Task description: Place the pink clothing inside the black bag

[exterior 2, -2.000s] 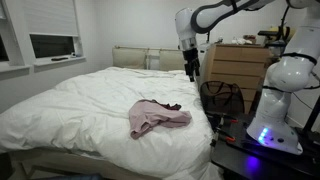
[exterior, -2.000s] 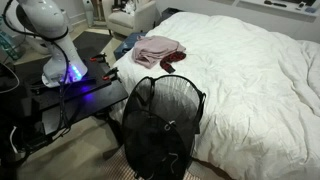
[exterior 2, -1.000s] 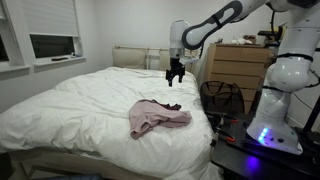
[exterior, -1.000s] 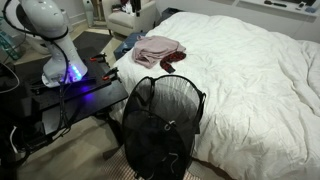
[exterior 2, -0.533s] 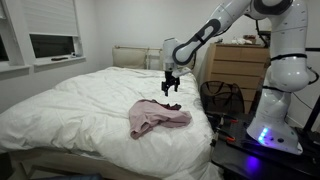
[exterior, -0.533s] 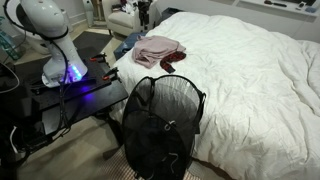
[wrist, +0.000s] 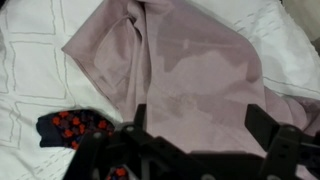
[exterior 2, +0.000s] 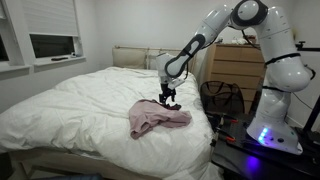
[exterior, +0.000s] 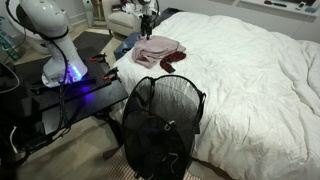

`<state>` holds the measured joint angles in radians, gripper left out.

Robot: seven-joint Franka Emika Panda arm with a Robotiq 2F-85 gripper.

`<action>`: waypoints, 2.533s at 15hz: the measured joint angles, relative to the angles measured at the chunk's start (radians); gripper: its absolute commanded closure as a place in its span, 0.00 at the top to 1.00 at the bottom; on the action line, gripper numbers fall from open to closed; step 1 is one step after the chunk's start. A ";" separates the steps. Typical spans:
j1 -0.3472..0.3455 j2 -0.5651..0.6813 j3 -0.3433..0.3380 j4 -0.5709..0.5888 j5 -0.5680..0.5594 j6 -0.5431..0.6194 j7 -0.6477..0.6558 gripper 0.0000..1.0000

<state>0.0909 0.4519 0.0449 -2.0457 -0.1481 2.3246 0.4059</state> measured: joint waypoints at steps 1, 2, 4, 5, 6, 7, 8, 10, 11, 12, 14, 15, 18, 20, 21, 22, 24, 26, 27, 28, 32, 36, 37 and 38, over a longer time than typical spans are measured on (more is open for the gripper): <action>0.002 0.024 -0.002 0.012 0.003 0.000 -0.010 1.00; 0.004 0.045 -0.004 0.021 0.005 0.000 -0.015 1.00; 0.007 0.079 -0.008 0.037 0.012 0.000 -0.030 1.00; 0.008 0.092 -0.009 0.042 0.017 0.000 -0.034 1.00; 0.008 0.102 -0.010 0.045 0.023 0.000 -0.043 1.00; 0.008 0.109 -0.011 0.046 0.032 0.000 -0.053 1.00; 0.008 0.115 -0.012 0.046 0.042 0.000 -0.065 1.00; 0.008 0.121 -0.015 0.045 0.056 0.000 -0.070 1.00; 0.008 0.123 -0.017 0.042 0.056 0.000 -0.070 1.00; 0.008 0.124 -0.018 0.038 0.056 0.000 -0.070 1.00; 0.008 0.125 -0.020 0.025 0.056 0.000 -0.070 1.00; 0.008 0.125 -0.020 0.016 0.056 0.000 -0.070 1.00; 0.010 0.131 -0.023 -0.008 0.056 0.008 -0.070 1.00; 0.016 0.141 -0.029 -0.020 0.056 0.023 -0.068 1.00; 0.021 0.148 -0.035 -0.023 0.056 0.031 -0.066 1.00; 0.026 0.157 -0.040 -0.024 0.056 0.039 -0.064 1.00; 0.033 0.178 -0.052 -0.026 0.056 0.066 -0.055 0.82; 0.043 0.196 -0.066 -0.030 0.056 0.099 -0.044 0.66; 0.046 0.202 -0.072 -0.033 0.056 0.116 -0.042 0.56; 0.049 0.205 -0.076 -0.035 0.056 0.127 -0.041 0.49; 0.052 0.204 -0.088 -0.036 0.084 0.144 -0.019 0.19; 0.052 0.168 -0.100 -0.048 0.115 0.143 -0.005 0.00; 0.052 0.151 -0.102 -0.054 0.116 0.140 -0.002 0.00; 0.052 0.131 -0.104 -0.061 0.119 0.128 -0.001 0.00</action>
<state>0.1425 0.5825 -0.0595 -2.1072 -0.0290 2.4525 0.4047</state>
